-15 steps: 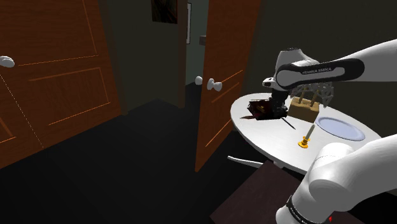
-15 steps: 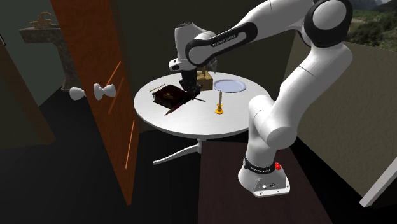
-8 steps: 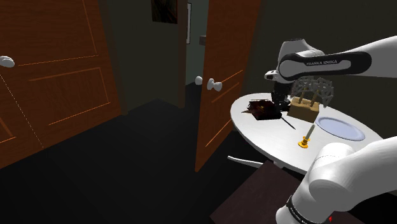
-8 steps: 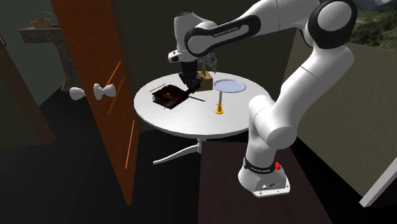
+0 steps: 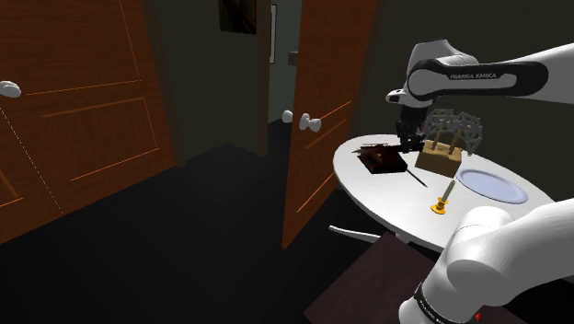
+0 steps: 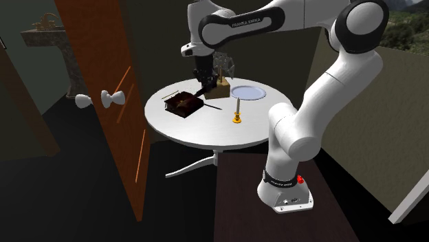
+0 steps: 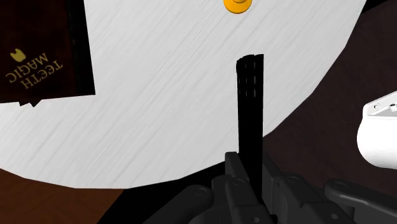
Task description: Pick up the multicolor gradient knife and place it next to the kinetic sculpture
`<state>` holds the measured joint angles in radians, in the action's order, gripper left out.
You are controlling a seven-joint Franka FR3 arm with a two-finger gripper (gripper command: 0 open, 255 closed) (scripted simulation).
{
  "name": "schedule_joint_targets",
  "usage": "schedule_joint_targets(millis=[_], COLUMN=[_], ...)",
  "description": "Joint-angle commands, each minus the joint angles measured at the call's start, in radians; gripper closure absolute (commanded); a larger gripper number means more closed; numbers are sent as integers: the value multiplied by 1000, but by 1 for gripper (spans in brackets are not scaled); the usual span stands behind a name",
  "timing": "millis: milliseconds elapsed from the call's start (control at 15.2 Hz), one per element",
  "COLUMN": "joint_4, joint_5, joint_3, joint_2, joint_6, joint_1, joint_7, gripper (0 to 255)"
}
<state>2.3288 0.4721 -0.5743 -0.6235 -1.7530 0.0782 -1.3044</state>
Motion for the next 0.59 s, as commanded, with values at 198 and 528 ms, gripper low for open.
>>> schedule_joint_targets(millis=[198,528], joint_4=[-67,-136], joint_5=[-16,-31], joint_3=[18,34], joint_2=[3,10], joint_6=[64,126], joint_1=[6,12], joint_7=[-12,-24], gripper=[255,255])
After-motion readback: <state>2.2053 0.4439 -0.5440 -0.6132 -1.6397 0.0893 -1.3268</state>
